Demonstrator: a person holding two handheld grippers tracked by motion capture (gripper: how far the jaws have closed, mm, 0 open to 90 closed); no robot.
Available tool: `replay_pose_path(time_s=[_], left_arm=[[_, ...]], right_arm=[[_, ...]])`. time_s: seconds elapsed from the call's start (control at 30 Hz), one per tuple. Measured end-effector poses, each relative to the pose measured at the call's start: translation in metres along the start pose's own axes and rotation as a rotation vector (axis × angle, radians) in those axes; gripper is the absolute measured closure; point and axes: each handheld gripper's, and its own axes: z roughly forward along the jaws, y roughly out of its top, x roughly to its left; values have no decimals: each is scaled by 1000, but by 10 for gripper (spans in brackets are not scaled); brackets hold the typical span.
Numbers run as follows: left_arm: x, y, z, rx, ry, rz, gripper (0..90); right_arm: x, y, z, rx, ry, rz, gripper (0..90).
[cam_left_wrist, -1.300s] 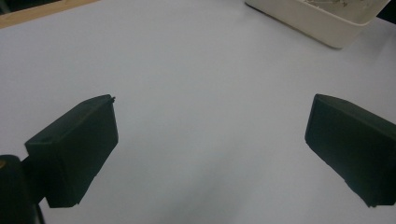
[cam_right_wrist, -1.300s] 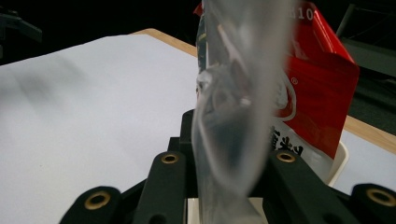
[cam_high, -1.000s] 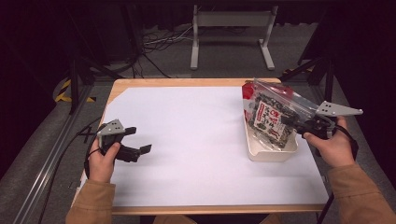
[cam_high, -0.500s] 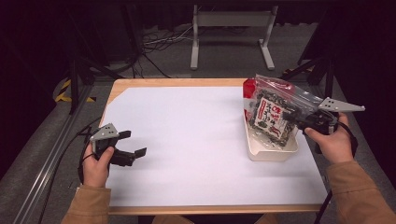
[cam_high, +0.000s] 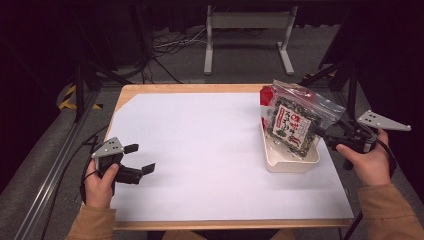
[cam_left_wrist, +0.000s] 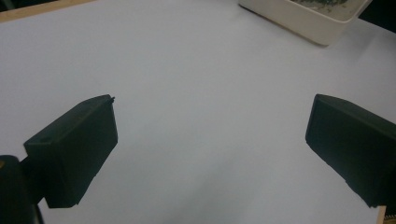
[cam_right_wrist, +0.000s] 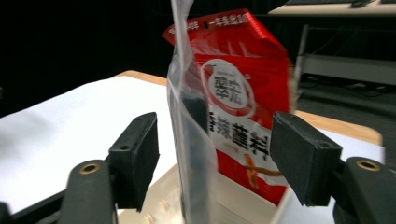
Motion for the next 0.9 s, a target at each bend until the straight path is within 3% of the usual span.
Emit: replay_pose_path(time_s=[0.3, 0.57, 0.73, 0.9], left_arm=[[-18, -2, -3, -43, -38, 50, 27], [-23, -13, -8, -77, -46, 52, 24], [-21, -23, -13, -131, -79, 46, 21], [-22, -29, -14, -126, -71, 69, 22]], right_arm=[[19, -8, -29, -10, -4, -42, 323], [44, -27, -41, -10, 12, -74, 323], [57, -40, -41, -12, 53, -76, 328], [66, -49, -32, -13, 100, -107, 327]])
